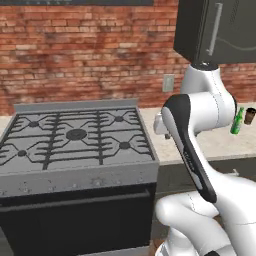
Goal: Move the drinks to the dining counter.
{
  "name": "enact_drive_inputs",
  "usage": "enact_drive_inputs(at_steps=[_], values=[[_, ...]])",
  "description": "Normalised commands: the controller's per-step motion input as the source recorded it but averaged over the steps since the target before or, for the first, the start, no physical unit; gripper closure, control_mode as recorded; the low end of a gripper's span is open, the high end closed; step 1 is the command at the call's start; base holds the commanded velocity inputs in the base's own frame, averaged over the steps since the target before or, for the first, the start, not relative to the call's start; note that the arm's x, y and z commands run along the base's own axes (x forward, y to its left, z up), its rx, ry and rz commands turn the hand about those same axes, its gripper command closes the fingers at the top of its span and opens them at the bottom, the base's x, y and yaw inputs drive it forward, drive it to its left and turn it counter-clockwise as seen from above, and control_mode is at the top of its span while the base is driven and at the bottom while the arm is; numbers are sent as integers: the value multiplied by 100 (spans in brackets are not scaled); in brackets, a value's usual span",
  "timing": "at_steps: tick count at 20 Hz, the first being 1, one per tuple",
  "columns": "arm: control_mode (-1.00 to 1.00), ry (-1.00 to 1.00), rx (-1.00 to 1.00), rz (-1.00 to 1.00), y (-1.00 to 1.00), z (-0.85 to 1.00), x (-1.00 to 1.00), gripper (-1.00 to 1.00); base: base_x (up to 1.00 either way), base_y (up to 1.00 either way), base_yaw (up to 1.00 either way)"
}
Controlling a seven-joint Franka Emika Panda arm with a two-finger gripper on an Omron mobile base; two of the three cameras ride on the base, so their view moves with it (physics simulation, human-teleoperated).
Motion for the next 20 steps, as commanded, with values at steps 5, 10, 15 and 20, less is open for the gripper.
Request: enact_drive_inputs(at_steps=[5, 10, 15, 20], values=[[100, 0, 0, 0, 0, 0, 0, -100, 71, -58, 8], [100, 0, 0, 0, 0, 0, 0, -100, 36, -95, 0], [100, 0, 0, 0, 0, 0, 0, -100, 5, -100, -4], [100, 0, 0, 0, 0, 0, 0, -100, 0, -66, -25]])
